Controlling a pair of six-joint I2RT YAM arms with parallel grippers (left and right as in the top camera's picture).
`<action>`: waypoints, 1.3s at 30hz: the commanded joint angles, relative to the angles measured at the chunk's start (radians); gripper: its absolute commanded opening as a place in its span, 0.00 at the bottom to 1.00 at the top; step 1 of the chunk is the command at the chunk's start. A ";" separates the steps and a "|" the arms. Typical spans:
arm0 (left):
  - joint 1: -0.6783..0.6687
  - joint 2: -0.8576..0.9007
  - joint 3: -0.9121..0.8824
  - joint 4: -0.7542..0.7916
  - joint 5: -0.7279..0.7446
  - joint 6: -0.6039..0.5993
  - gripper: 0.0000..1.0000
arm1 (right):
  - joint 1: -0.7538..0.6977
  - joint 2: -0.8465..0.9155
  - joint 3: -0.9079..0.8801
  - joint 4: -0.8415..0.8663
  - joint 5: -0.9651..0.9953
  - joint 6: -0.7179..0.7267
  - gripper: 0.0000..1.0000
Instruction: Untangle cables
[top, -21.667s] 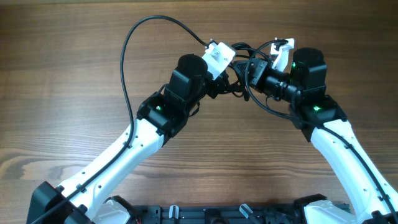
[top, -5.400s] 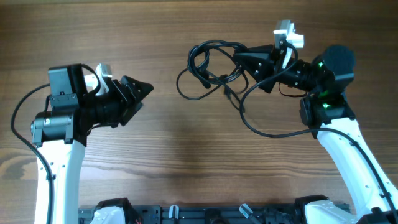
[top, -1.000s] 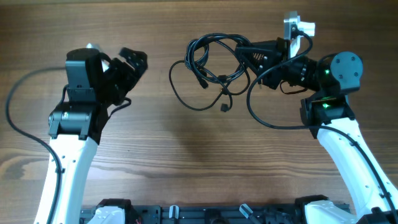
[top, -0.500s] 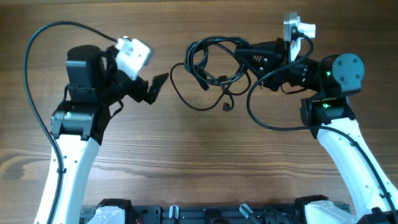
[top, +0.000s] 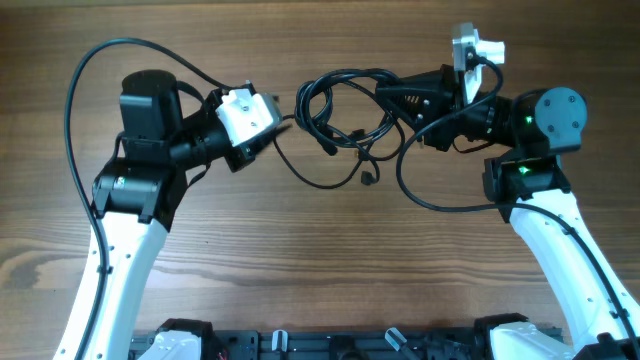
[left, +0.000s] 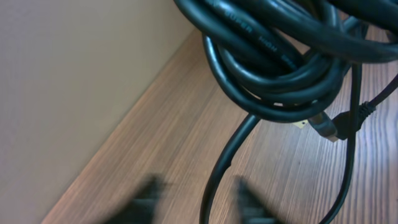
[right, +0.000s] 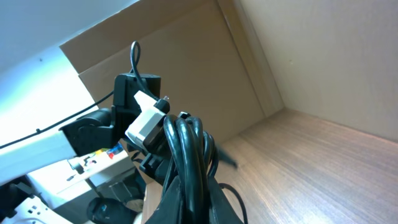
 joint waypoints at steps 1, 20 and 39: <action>-0.004 0.023 0.007 -0.002 0.064 0.019 0.04 | 0.000 -0.013 0.006 0.011 -0.011 0.029 0.04; -0.005 0.037 0.007 -0.028 0.158 0.012 0.97 | 0.000 -0.013 0.006 0.026 -0.035 0.062 0.04; -0.004 0.045 0.007 -0.013 0.137 -0.034 0.04 | 0.000 -0.013 0.006 0.095 -0.076 0.161 0.04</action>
